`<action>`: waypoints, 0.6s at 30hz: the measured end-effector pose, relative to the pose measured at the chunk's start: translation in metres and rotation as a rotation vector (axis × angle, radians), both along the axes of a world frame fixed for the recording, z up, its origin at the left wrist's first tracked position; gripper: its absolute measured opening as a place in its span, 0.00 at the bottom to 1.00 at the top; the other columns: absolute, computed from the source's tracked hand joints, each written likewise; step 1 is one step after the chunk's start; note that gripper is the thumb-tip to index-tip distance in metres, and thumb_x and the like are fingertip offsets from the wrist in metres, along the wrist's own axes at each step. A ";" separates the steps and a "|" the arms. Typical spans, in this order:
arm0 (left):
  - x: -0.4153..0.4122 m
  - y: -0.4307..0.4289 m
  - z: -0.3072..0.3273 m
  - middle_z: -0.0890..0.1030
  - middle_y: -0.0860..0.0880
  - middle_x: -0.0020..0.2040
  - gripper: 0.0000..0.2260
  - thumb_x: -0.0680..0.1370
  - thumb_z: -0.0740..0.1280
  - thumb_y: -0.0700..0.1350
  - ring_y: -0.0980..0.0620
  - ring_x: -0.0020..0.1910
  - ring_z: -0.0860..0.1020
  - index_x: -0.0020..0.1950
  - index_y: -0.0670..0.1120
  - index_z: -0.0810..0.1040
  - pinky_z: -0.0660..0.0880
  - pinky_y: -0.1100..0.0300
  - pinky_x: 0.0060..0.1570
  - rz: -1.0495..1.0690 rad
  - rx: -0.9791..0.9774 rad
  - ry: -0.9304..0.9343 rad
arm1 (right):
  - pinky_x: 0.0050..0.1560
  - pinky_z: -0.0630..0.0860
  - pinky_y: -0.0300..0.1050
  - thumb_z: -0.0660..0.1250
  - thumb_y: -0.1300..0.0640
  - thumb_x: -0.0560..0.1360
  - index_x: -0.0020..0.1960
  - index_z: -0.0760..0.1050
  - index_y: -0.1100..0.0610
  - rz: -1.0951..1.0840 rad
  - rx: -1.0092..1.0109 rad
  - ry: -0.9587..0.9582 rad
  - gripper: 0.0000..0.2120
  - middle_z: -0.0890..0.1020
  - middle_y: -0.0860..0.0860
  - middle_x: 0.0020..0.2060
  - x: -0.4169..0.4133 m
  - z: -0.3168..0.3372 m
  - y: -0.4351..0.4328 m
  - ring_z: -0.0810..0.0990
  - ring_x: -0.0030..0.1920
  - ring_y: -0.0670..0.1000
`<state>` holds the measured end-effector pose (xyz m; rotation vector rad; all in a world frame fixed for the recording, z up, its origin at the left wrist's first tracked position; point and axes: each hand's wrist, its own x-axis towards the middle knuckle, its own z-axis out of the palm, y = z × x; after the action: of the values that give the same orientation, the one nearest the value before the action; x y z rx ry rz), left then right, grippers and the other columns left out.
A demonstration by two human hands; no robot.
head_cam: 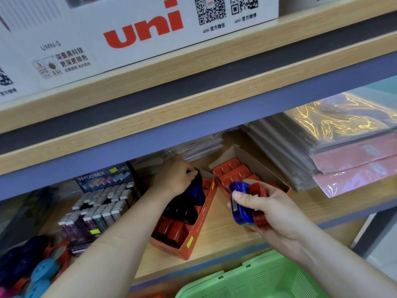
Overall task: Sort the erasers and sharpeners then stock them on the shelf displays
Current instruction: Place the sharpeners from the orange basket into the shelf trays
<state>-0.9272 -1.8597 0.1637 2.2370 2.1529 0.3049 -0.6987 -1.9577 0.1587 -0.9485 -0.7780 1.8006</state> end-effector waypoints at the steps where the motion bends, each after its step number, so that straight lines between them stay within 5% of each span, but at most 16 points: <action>1: 0.002 -0.002 0.004 0.77 0.47 0.51 0.13 0.80 0.62 0.54 0.47 0.54 0.75 0.51 0.49 0.83 0.73 0.55 0.49 -0.010 -0.004 0.057 | 0.49 0.80 0.53 0.78 0.62 0.58 0.62 0.75 0.56 0.004 0.001 -0.028 0.33 0.85 0.59 0.49 0.000 -0.001 0.001 0.85 0.50 0.58; 3: 0.013 -0.016 0.015 0.78 0.47 0.52 0.15 0.81 0.59 0.54 0.49 0.53 0.75 0.51 0.49 0.83 0.71 0.58 0.49 -0.050 -0.021 -0.052 | 0.55 0.79 0.57 0.81 0.58 0.53 0.64 0.75 0.50 0.030 0.010 -0.073 0.39 0.84 0.58 0.52 0.000 -0.001 0.000 0.84 0.52 0.58; 7: 0.041 -0.068 0.040 0.83 0.48 0.53 0.14 0.78 0.63 0.53 0.52 0.47 0.78 0.58 0.48 0.82 0.75 0.58 0.48 -0.208 -0.403 -1.005 | 0.55 0.78 0.53 0.83 0.60 0.51 0.69 0.68 0.41 0.120 0.061 -0.106 0.50 0.83 0.55 0.57 -0.003 0.004 -0.001 0.84 0.54 0.56; 13: 0.066 -0.093 0.045 0.83 0.54 0.54 0.15 0.74 0.70 0.54 0.60 0.55 0.79 0.59 0.52 0.80 0.75 0.60 0.59 -0.404 -0.431 -0.712 | 0.53 0.81 0.46 0.80 0.67 0.61 0.75 0.46 0.32 0.249 0.363 -0.458 0.61 0.81 0.47 0.58 -0.011 0.009 -0.007 0.84 0.51 0.47; 18: 0.064 -0.094 0.042 0.85 0.52 0.50 0.13 0.69 0.75 0.45 0.56 0.52 0.82 0.53 0.51 0.83 0.77 0.62 0.53 -0.297 -0.360 -0.994 | 0.50 0.79 0.36 0.81 0.63 0.62 0.75 0.46 0.31 0.262 0.401 -0.580 0.60 0.75 0.38 0.59 -0.008 0.014 -0.011 0.81 0.51 0.39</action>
<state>-0.8628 -1.9541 0.2053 1.6187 1.2216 0.7400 -0.7065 -1.9682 0.1723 -1.1417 -1.6229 1.4938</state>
